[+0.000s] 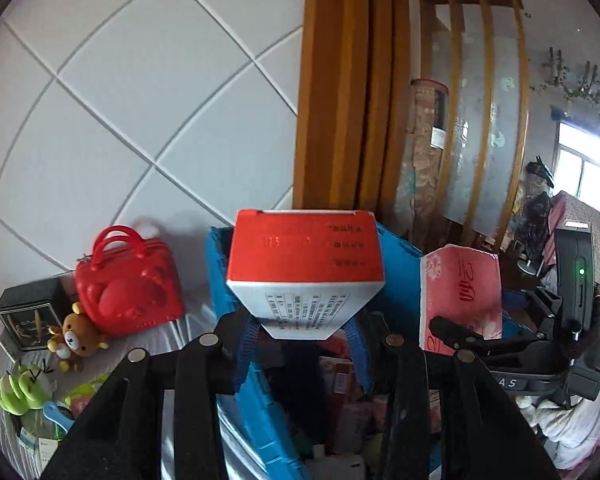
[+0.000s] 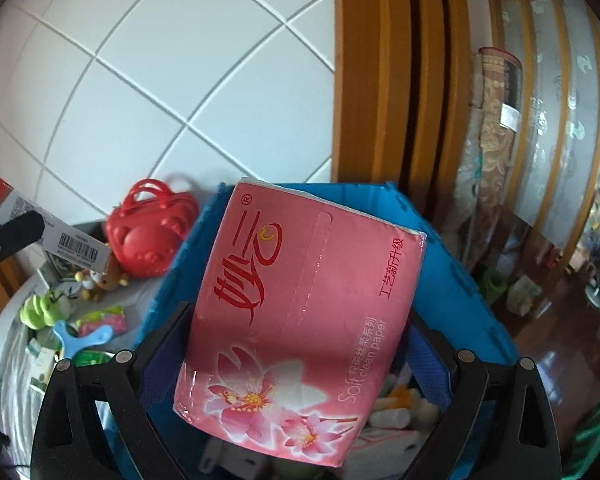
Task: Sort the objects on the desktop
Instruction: 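Carry both held items over the blue bin and open both tools to drop them, then move both open tools back over the items on the table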
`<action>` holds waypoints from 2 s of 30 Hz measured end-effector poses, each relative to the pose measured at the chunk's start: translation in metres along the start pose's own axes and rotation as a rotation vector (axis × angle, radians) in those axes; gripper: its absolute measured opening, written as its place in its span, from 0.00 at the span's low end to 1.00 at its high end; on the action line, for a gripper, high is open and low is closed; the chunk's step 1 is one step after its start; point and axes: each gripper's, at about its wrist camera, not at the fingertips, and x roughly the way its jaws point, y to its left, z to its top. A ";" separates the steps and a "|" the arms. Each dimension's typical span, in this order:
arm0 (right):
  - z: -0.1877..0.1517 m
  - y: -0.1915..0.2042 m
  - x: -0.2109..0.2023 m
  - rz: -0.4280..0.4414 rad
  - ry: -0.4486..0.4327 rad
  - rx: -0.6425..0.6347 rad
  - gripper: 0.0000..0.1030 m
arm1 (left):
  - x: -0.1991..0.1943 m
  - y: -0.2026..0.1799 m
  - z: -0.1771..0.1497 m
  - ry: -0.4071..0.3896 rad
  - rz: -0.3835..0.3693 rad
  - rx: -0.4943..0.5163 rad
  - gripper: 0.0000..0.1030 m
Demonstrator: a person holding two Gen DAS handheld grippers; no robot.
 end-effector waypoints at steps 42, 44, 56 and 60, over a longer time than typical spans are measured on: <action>-0.059 -0.097 0.045 -0.156 0.146 -0.079 1.00 | 0.084 -0.086 -0.066 0.242 0.039 0.047 0.71; -0.059 -0.096 0.039 -0.156 0.136 -0.072 1.00 | 0.079 -0.082 -0.067 0.232 0.032 0.038 0.71; -0.045 -0.023 -0.003 -0.024 -0.002 -0.087 1.00 | 0.003 0.004 -0.084 0.111 0.111 -0.032 0.76; -0.039 0.029 -0.013 0.057 -0.048 -0.105 1.00 | -0.027 0.060 -0.101 0.090 0.193 -0.078 0.76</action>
